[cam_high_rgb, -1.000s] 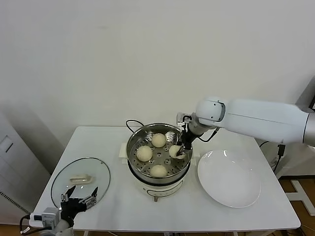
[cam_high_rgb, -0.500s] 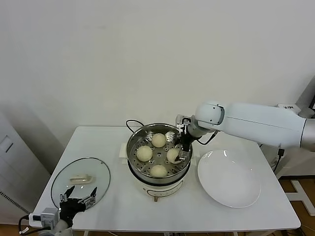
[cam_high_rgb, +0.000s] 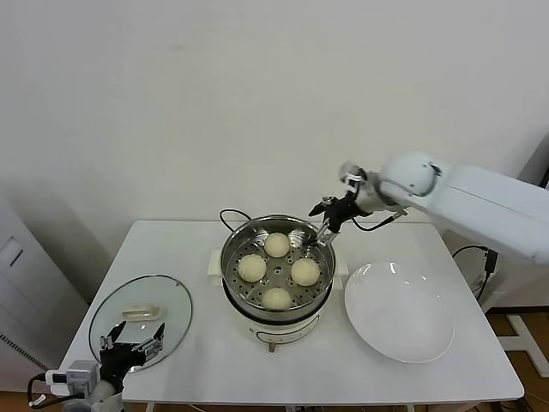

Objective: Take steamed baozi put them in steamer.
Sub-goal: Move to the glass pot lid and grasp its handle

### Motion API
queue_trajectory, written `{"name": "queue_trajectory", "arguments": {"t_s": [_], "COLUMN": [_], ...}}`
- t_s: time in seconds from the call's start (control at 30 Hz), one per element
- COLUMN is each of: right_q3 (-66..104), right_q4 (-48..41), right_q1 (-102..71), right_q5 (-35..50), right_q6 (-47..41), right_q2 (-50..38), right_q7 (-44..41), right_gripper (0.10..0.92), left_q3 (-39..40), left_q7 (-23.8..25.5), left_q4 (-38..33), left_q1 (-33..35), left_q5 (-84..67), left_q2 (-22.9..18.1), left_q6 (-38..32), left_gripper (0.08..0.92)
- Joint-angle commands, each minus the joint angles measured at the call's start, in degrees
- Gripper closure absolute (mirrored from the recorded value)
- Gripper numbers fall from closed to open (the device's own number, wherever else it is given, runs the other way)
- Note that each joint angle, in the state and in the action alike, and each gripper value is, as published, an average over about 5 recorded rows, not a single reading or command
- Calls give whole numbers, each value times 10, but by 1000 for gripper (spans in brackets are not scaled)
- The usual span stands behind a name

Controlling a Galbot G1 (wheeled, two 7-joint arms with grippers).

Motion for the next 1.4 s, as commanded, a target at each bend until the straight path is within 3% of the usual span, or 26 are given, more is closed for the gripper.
{"name": "queue_trajectory", "arguments": {"t_s": [0.03, 0.3, 0.73, 1.03, 1.4], "right_q3": [415, 678, 920, 993, 1017], "right_q4": [59, 75, 115, 133, 129], "right_q1": [-371, -651, -934, -1049, -1065], "right_q5": [14, -42, -161, -206, -203], "right_q6": [167, 252, 311, 323, 327], "right_q2": [-133, -63, 135, 233, 279], "right_q7": [152, 284, 351, 308, 291], "right_gripper": [203, 203, 203, 203, 203], "left_q3": [-4, -9, -15, -31, -40], "left_q7": [2, 3, 31, 76, 52], "left_q4": [5, 3, 25, 100, 209], "left_q1": [-10, -13, -6, 5, 0], "left_q5": [-5, 0, 127, 424, 828], "left_q2": [-3, -13, -2, 10, -39], "left_q6": [-4, -7, -56, -180, -301], "left_gripper": [177, 177, 177, 177, 177]}}
